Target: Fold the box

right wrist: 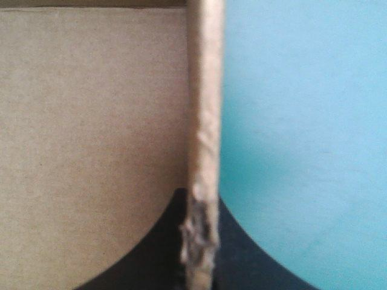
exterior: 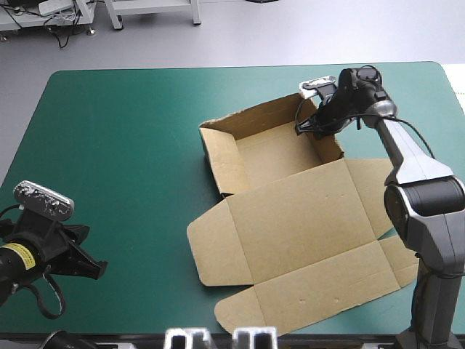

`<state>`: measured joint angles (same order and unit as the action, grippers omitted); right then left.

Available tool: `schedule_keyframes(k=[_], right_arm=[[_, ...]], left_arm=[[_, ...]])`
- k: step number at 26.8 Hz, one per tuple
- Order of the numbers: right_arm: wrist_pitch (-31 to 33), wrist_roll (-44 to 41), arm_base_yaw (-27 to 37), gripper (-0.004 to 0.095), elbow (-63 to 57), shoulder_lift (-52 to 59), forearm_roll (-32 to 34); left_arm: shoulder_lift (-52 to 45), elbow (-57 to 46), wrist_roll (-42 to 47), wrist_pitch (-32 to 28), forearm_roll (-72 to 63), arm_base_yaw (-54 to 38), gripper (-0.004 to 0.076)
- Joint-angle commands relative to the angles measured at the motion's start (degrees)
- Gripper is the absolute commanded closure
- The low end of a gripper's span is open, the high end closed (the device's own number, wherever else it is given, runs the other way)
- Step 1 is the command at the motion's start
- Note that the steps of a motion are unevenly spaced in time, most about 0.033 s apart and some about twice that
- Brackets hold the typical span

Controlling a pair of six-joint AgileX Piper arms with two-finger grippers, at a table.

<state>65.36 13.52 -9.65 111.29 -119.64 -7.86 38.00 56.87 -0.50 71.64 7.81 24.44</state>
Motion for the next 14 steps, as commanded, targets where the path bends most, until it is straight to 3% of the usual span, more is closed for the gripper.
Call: schedule_keyframes(k=[1,5,9,14], right_arm=[[-2.9,0.5,6.0,0.0932,5.7,3.4,0.8],[-5.2,0.7,13.6,0.0932,9.3,3.4,1.9],[-5.1,1.5,21.0,0.0932,10.4,3.4,7.9],[-5.2,1.2,30.5,0.0932,10.1,2.8,7.9]], left_arm=[[0.1,1.0,0.5,2.3,0.6,0.0,0.0732],[0.1,1.0,0.5,2.4,0.6,0.0,0.0732],[0.1,1.0,0.5,2.4,0.6,0.0,0.0732],[0.1,1.0,0.5,2.4,0.6,0.0,0.0732]])
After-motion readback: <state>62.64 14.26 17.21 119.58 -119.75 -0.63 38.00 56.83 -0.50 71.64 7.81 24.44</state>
